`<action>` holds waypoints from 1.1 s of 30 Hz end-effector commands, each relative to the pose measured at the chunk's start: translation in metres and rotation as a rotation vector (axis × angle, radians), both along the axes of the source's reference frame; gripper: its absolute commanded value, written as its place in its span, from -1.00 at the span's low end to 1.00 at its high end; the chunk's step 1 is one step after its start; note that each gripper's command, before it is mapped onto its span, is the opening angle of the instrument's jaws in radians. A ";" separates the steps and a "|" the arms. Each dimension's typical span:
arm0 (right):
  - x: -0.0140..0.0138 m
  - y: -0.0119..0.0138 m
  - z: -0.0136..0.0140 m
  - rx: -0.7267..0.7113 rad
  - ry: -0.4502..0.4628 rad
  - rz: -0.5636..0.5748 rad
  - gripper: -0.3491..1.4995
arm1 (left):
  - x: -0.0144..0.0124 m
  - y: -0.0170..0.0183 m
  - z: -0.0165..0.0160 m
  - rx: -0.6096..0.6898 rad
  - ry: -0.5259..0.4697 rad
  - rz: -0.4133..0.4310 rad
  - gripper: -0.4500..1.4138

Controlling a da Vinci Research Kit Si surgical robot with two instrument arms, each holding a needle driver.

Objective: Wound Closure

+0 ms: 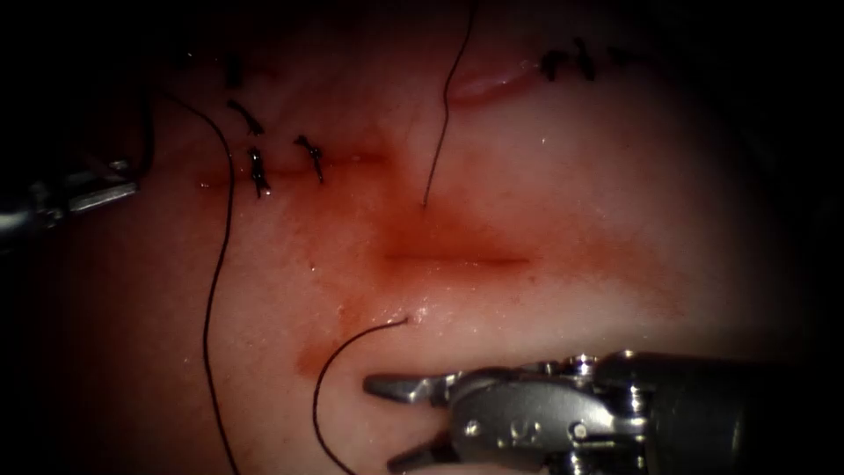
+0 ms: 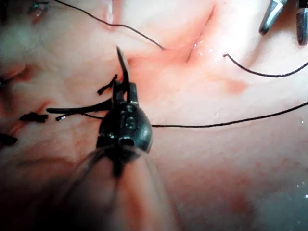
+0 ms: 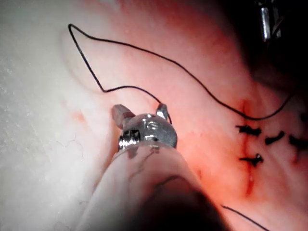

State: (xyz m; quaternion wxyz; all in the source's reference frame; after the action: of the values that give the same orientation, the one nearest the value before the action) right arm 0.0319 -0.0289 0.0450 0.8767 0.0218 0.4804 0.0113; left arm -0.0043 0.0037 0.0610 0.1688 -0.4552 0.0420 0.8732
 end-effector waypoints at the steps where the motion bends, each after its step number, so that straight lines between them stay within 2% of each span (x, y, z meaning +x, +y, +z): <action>1: 0.0002 0.0012 0.0017 -0.009 -0.011 0.010 0.82 | -0.0006 0.0003 0.0005 -0.001 -0.002 0.000 -1.00; 9: -0.0001 0.0023 0.0070 -0.044 -0.053 0.042 0.76 | -0.0007 0.0003 0.0005 -0.001 -0.001 -0.001 -1.00; 13: 0.0006 0.0021 0.0094 -0.070 -0.067 0.049 0.74 | -0.0008 0.0002 0.0006 -0.002 0.000 -0.002 -1.00; 15: 0.0009 0.0017 0.0102 -0.030 -0.073 0.081 0.69 | -0.0008 0.0002 0.0006 -0.002 -0.003 0.000 -1.00; 16: 0.0008 0.0015 0.0106 -0.013 -0.074 0.100 0.56 | -0.0008 0.0002 0.0006 -0.002 -0.002 0.000 -1.00; 17: 0.0007 0.0012 0.0107 -0.005 -0.076 0.101 0.29 | -0.0008 0.0002 0.0006 -0.001 -0.001 0.002 -1.00; 18: 0.0004 0.0010 0.0107 0.005 -0.071 0.089 -0.15 | -0.0008 0.0002 0.0006 -0.001 -0.001 0.002 -1.00; 19: -0.0001 0.0007 0.0106 0.023 -0.063 0.063 -0.69 | -0.0008 0.0002 0.0006 -0.001 -0.001 0.002 -1.00; 20: -0.0006 0.0004 0.0102 0.041 -0.072 0.026 -1.00 | -0.0008 0.0002 0.0006 -0.001 -0.001 0.002 -1.00; 26: -0.0014 0.0003 0.0068 0.087 -0.065 -0.030 -1.00 | -0.0008 0.0002 0.0006 -0.001 0.000 0.002 -1.00; 33: -0.0014 -0.0021 -0.0010 0.174 -0.017 -0.174 -1.00 | -0.0008 0.0002 0.0006 -0.001 0.000 0.002 -1.00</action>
State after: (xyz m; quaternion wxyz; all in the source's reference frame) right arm 0.0291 -0.0309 0.0441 0.8733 0.1444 0.4646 -0.0249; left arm -0.0044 0.0036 0.0611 0.1682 -0.4548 0.0415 0.8736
